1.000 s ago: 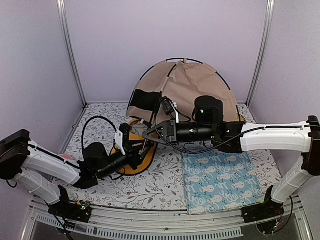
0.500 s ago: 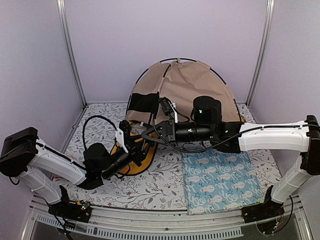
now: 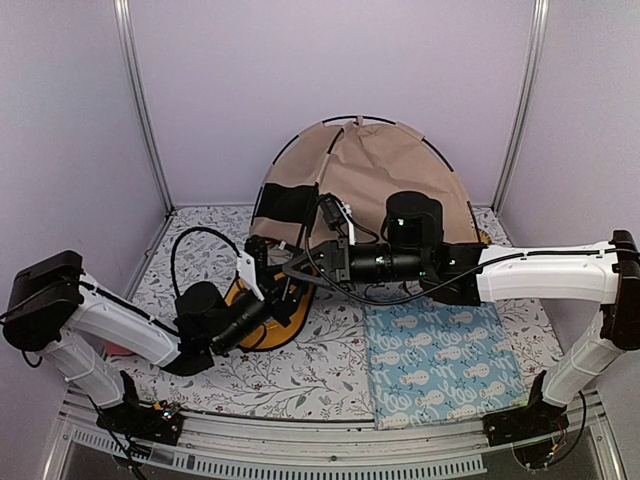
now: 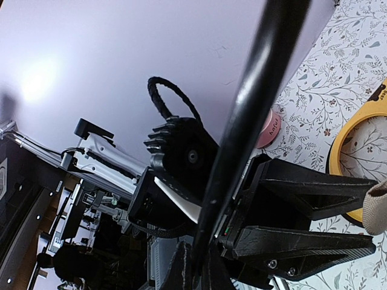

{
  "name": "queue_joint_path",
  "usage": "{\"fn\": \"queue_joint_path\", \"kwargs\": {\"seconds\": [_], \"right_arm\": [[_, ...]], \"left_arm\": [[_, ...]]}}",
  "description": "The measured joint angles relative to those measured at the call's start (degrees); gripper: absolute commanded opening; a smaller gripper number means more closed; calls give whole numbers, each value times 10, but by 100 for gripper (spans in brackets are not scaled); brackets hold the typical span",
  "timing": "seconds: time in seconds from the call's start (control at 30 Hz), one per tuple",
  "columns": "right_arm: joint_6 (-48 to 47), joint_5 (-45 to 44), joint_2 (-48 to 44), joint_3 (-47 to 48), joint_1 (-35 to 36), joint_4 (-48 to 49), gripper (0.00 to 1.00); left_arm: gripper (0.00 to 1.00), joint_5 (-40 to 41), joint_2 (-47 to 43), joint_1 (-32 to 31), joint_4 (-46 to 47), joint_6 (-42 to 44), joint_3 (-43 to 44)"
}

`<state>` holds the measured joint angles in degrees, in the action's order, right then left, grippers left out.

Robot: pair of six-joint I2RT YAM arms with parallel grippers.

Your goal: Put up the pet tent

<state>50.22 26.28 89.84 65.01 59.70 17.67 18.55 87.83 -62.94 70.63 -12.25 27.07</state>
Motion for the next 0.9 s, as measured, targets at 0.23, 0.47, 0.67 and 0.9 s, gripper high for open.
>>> {"fn": "queue_joint_path", "kwargs": {"seconds": [0.23, 0.47, 0.67, 0.9], "right_arm": [[1, 0, 0, 0, 0, 0, 0], [2, 0, 4, 1, 0, 0, 0], [2, 0, 10, 2, 0, 0, 0], [1, -2, 11, 4, 0, -3, 0]], "left_arm": [[29, 2, 13, 2, -3, -10, 2], [26, 0, 16, 4, -7, -13, 9], [13, -1, 20, 8, -7, -13, 12], [0, -8, 24, 10, -11, -11, 13]]}}
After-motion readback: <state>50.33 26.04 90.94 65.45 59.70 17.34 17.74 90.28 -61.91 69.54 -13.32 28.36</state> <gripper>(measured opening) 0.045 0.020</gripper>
